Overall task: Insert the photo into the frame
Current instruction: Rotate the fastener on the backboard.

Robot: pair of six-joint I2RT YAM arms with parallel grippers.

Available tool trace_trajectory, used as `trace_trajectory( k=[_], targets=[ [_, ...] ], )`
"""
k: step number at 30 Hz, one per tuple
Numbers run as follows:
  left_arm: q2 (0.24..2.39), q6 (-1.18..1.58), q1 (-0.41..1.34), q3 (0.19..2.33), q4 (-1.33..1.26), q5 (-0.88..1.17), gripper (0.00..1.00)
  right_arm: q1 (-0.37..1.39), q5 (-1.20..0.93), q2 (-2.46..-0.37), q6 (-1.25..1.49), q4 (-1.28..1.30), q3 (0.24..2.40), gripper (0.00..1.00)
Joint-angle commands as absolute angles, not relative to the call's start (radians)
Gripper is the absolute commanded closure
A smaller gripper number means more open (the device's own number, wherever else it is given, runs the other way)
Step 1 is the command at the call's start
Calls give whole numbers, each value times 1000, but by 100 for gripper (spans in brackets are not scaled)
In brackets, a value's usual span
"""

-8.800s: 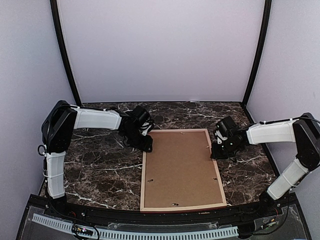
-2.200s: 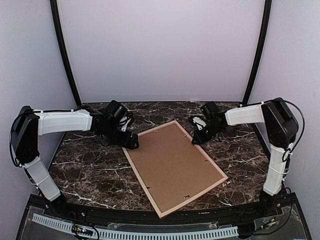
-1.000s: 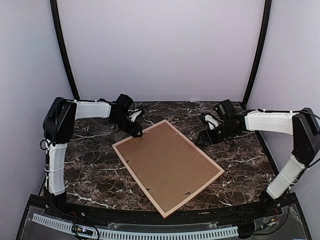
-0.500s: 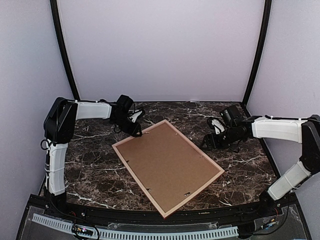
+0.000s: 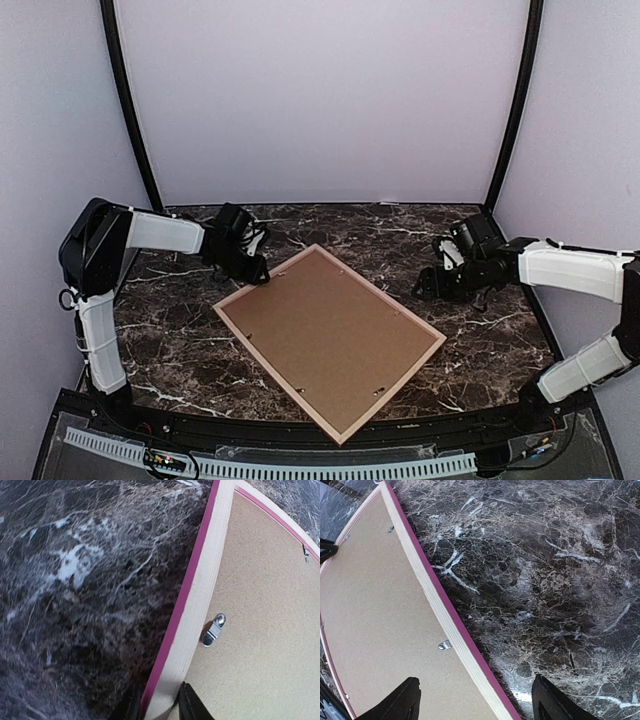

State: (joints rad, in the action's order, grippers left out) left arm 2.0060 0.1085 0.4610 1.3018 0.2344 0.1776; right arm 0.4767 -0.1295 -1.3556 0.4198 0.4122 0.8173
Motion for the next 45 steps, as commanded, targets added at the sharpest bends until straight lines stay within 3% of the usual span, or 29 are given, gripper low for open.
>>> trace_trajectory(
  k=[1, 16, 27, 38, 45],
  targets=[
    [1942, 237, 452, 1172, 293, 108, 72, 471, -106, -1353, 479, 409, 799, 22],
    [1843, 420, 382, 944, 154, 159, 70, 525, -151, -1252, 612, 344, 638, 21],
    [1798, 454, 300, 872, 83, 197, 68, 613, -138, -1314, 685, 266, 606, 20],
    [1741, 476, 299, 828, 47, 303, 62, 638, -179, -1455, 704, 152, 618, 34],
    [1737, 462, 323, 818, 55, 352, 57, 638, -157, -1540, 671, 137, 702, 35]
  ],
)
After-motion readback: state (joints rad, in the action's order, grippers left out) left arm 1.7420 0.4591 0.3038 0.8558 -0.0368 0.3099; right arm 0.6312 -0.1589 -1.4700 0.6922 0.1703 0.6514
